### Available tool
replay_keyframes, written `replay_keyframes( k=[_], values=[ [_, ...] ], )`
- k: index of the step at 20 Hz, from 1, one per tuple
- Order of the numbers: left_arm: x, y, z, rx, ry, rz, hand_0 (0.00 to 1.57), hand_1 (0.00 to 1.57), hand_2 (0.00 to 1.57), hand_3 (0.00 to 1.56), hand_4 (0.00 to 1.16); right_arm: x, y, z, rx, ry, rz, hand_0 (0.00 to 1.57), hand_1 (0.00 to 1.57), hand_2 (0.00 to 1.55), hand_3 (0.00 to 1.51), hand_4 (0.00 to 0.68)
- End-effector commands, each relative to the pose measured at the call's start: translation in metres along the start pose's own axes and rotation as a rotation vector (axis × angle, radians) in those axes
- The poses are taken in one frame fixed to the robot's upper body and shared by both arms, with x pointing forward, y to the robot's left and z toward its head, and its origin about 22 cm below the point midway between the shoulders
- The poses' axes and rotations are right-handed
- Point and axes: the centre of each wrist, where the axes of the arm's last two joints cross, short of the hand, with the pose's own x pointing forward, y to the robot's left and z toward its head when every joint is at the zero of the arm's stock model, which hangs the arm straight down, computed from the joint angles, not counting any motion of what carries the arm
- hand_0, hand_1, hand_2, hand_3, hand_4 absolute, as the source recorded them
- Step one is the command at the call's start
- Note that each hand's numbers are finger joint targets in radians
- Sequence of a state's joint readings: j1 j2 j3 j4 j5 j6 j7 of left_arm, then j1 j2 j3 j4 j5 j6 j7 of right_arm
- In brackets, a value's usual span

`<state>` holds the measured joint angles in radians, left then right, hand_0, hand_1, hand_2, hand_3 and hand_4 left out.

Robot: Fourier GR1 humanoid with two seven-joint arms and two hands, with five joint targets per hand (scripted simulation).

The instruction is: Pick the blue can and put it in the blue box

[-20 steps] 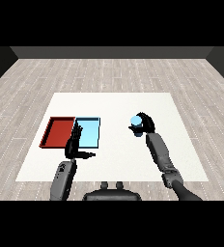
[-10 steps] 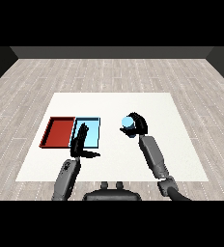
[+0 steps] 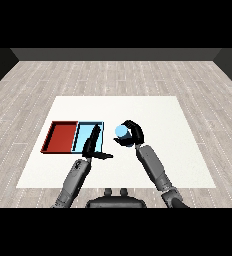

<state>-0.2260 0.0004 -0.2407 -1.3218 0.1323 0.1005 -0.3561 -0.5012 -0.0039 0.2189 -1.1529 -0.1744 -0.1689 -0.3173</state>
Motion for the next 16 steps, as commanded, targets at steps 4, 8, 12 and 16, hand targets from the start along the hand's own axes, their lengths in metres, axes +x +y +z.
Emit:
replay_keyframes(
  k=[4,8,12,16],
  values=[
    [-0.011,-0.006,0.007,-0.015,0.059,0.020,0.00,0.00,0.00,0.00,0.00,0.011,0.011,0.012,0.030,-0.010,-0.018,1.42,1.42,1.45,1.42,0.660],
    [-0.016,-0.024,-0.032,-0.023,0.082,-0.021,0.00,0.00,0.00,0.00,0.00,0.008,0.003,0.020,0.031,-0.024,0.001,1.41,1.41,1.45,1.41,0.665],
    [-0.043,-0.023,0.004,-0.017,0.110,0.001,0.00,0.00,0.00,0.00,0.00,0.012,0.003,0.005,0.062,-0.053,-0.012,1.40,1.40,1.44,1.40,0.674],
    [-0.033,-0.027,-0.007,-0.045,0.129,-0.003,0.00,0.00,0.00,0.00,0.00,0.000,0.011,0.005,0.051,-0.045,-0.017,1.40,1.40,1.45,1.41,0.682]
  ],
)
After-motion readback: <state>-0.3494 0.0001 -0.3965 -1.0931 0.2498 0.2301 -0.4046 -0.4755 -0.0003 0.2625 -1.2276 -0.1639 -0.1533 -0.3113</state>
